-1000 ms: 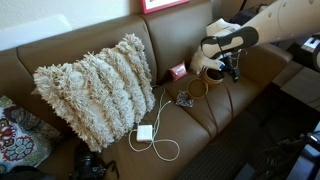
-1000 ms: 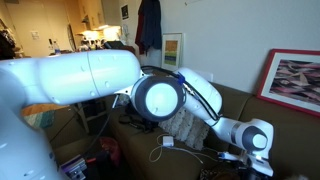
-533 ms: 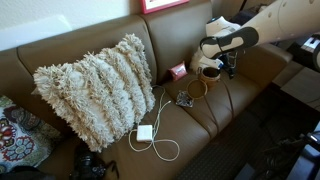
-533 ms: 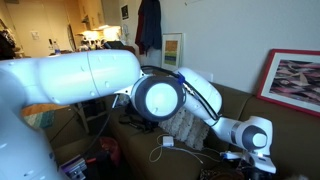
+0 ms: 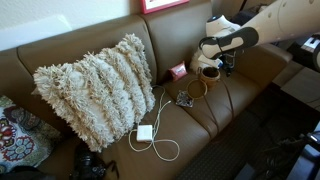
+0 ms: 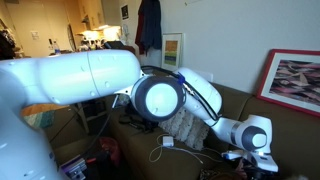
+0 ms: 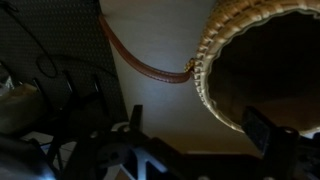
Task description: Move the brown bag to the left
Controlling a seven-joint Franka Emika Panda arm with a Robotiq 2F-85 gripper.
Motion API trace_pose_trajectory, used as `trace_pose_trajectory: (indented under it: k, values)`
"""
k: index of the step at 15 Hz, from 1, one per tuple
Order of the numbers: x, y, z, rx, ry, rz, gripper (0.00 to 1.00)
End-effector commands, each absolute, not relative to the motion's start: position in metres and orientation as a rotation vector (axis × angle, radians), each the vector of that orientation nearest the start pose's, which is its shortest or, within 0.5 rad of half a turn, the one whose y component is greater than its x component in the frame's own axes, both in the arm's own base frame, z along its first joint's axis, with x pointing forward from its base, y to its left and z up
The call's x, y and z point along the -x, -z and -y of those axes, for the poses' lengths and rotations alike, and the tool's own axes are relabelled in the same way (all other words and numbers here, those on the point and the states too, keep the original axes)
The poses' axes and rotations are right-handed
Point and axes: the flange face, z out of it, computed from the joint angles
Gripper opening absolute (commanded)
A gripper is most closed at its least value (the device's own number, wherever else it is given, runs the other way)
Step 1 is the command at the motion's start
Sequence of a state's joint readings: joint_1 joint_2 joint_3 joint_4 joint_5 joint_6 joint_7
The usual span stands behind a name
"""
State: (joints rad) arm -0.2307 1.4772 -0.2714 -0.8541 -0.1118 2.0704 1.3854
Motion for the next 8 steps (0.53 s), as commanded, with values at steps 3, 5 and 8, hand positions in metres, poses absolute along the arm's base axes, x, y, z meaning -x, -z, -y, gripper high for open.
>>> trace_pose_trajectory:
  k: [3, 5, 8]
  values:
    - [-0.654, 0.042, 0.292, 2.514, -0.122, -2.584, 1.00]
    - [-0.650, 0.045, 0.292, 2.529, -0.137, -2.585, 1.00]
    - [-0.646, 0.049, 0.292, 2.558, -0.164, -2.576, 1.00]
